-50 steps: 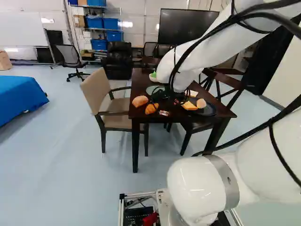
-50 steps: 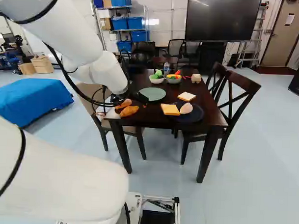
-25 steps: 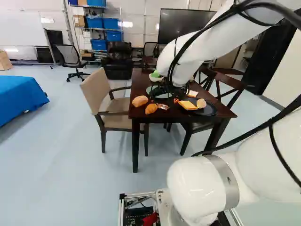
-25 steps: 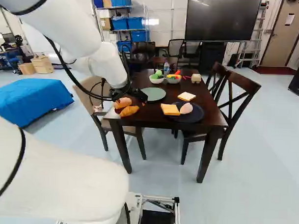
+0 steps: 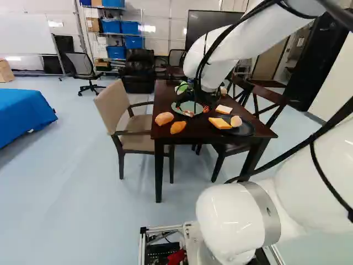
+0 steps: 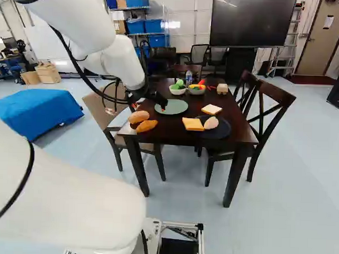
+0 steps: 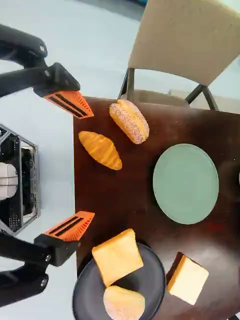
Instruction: Move the croissant to the empty plate
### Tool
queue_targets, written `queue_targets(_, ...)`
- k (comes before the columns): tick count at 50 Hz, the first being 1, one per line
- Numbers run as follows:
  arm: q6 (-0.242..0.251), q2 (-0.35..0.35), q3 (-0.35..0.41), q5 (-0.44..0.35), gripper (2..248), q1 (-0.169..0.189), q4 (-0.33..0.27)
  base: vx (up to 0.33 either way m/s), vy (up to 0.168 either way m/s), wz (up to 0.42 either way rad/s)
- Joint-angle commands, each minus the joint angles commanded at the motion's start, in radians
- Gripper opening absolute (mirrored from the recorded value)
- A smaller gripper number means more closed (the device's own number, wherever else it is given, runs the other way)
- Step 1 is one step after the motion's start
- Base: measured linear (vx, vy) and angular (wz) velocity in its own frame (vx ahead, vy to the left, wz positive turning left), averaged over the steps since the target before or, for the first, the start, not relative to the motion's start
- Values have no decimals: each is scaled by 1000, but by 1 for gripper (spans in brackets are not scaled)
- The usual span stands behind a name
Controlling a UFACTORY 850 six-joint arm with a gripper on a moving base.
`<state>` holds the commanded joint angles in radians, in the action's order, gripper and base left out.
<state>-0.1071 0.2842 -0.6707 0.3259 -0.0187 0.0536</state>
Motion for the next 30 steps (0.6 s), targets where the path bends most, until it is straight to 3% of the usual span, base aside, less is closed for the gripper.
queue_targets(9, -93, -18, -38, 39, 247, -8, -7, 0, 0, 0)
queue_targets(30, -313, -14, -40, 162, 247, -9, -35, 0, 0, 0)
